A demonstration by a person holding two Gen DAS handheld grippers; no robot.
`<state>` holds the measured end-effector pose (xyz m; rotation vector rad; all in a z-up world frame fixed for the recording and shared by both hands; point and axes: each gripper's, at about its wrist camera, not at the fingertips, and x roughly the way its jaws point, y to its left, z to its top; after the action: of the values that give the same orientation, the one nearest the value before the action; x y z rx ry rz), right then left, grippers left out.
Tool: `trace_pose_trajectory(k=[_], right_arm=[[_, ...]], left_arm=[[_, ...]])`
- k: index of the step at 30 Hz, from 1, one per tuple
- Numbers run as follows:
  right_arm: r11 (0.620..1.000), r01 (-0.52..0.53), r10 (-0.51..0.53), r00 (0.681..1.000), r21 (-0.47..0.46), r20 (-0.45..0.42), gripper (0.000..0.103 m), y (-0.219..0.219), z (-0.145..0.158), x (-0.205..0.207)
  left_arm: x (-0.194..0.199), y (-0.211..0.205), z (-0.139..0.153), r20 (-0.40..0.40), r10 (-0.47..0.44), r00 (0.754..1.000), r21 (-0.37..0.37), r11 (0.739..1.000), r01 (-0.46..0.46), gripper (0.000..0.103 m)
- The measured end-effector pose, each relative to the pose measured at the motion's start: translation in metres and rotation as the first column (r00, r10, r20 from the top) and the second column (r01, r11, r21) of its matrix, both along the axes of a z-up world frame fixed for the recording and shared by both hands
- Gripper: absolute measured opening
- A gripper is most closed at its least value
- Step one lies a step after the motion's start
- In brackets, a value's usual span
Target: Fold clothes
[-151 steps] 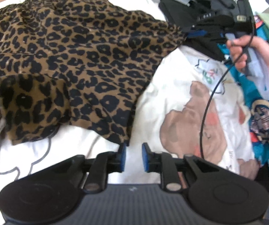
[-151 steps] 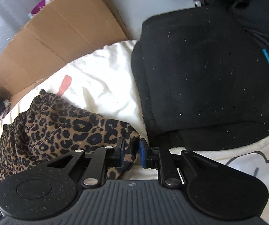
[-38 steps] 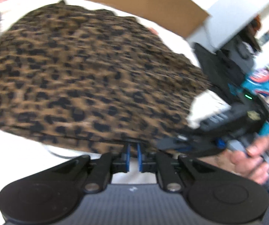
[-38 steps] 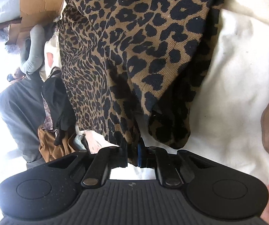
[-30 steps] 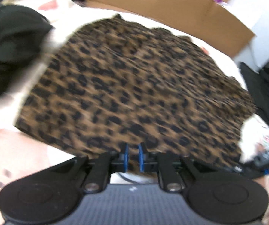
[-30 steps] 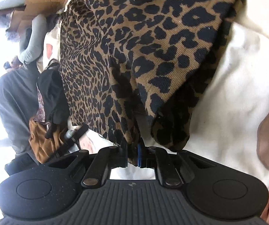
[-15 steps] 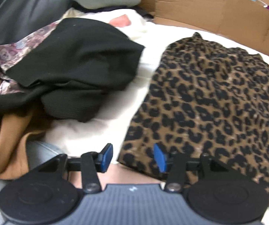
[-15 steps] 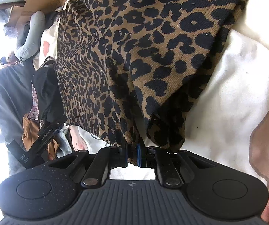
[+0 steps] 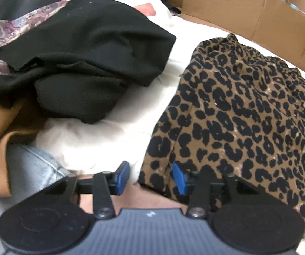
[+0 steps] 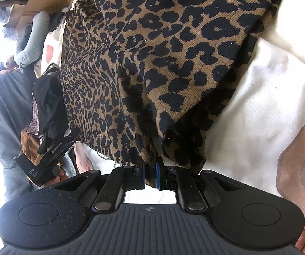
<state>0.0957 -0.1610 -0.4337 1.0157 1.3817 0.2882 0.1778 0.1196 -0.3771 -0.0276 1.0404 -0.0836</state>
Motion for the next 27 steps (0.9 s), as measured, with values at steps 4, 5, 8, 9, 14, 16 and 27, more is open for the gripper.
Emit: trace_pose_trajectory(k=[4, 5, 8, 9, 14, 16, 27], right_arm=[[1.0, -0.014, 0.014, 1.0, -0.01, 0.008, 0.007, 0.001, 0.002, 0.001], [1.0, -0.016, 0.016, 1.0, -0.01, 0.009, 0.007, 0.002, 0.003, 0.002], [1.0, -0.025, 0.025, 1.0, -0.014, 0.016, 0.007, 0.003, 0.006, 0.002], [0.999, -0.029, 0.029, 0.999, -0.016, 0.02, 0.007, 0.003, 0.007, 0.002], [0.999, -0.05, 0.051, 0.998, -0.017, 0.049, 0.007, 0.007, 0.015, 0.003], [0.998, -0.067, 0.068, 0.995, -0.019, 0.07, 0.007, 0.008, 0.019, 0.003], [0.984, -0.174, 0.177, 0.979, -0.04, 0.105, 0.005, 0.024, 0.026, 0.011]], left_arm=[[0.0, 0.0, 0.004, 0.012, 0.001, 1.0, -0.004, 1.0, -0.001, 0.007], [0.0, 0.0, 0.006, 0.016, 0.001, 1.0, -0.003, 1.0, -0.001, 0.006], [0.001, -0.002, 0.012, 0.027, -0.002, 1.0, 0.007, 1.0, 0.002, 0.005], [0.002, -0.003, 0.015, 0.032, -0.005, 0.999, 0.014, 1.0, 0.005, 0.004], [0.004, -0.003, 0.037, 0.056, -0.02, 0.998, 0.045, 0.999, 0.018, 0.004], [0.005, -0.003, 0.047, 0.07, -0.021, 0.997, 0.049, 0.999, 0.017, 0.004], [0.013, -0.006, 0.072, 0.095, 0.0, 0.996, 0.077, 0.997, -0.008, 0.004]])
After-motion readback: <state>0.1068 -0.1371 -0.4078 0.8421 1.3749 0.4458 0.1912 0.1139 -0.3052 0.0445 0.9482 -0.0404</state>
